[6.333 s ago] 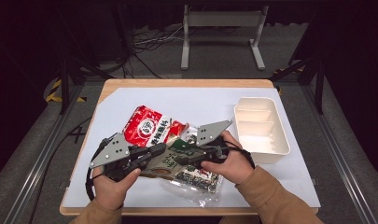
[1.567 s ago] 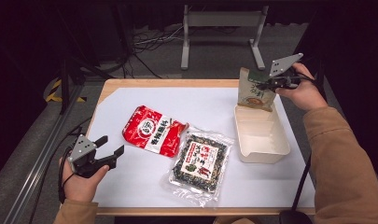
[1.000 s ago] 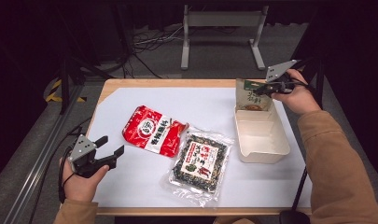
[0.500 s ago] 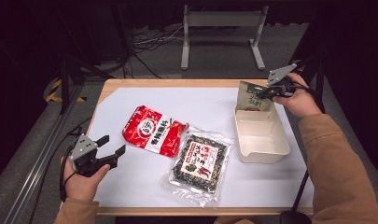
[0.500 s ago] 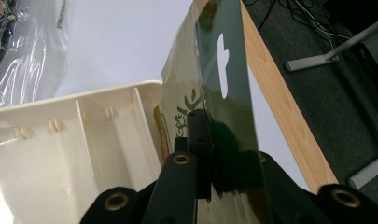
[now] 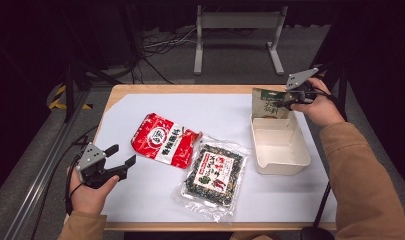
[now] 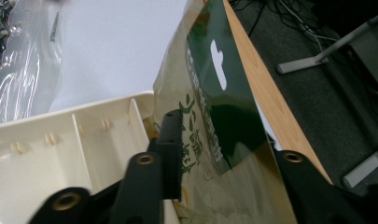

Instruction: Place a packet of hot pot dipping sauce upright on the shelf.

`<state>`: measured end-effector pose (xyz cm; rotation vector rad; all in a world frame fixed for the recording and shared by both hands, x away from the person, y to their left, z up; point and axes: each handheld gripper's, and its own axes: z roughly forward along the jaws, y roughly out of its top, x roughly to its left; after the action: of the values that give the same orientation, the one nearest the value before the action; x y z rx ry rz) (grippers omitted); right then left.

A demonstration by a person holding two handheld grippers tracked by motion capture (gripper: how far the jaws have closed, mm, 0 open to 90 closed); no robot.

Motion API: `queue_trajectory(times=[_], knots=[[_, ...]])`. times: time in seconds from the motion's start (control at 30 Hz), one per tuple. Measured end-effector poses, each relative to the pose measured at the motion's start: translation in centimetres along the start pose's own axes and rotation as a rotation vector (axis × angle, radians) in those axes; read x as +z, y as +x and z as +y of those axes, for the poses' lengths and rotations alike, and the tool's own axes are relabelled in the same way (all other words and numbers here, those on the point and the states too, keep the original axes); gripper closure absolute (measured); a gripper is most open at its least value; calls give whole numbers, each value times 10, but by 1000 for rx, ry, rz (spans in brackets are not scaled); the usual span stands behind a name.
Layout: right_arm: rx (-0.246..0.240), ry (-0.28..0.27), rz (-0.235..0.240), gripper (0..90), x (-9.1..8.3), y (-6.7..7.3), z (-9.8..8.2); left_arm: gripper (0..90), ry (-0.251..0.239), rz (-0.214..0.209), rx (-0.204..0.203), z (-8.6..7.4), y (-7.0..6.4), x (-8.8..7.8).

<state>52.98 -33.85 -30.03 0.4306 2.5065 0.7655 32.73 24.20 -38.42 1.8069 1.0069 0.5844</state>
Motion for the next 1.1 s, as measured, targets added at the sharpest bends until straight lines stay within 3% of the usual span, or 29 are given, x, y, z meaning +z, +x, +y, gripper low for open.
queue_trajectory(times=[0.13,0.4,0.43,0.53,0.67,0.9,1.0,1.1], knots=[[48,-26,-32,470,-5,1,3,292,0,-6,-1,1,0,2],[75,-73,-106,353,-19,3,4,288,1,-24,6,4,0,9],[103,-109,-145,325,-28,2,6,287,5,-28,4,4,0,11],[121,-138,-177,301,-39,2,7,282,4,-33,8,6,0,14],[137,-166,-191,279,-48,8,9,275,8,-35,9,9,2,19],[153,-238,-203,268,-71,33,21,253,22,-25,-7,14,7,26],[186,-272,-182,257,-77,44,25,248,29,-24,-15,16,10,28],[268,-323,-146,253,-85,58,27,241,31,-26,-24,18,13,30]])
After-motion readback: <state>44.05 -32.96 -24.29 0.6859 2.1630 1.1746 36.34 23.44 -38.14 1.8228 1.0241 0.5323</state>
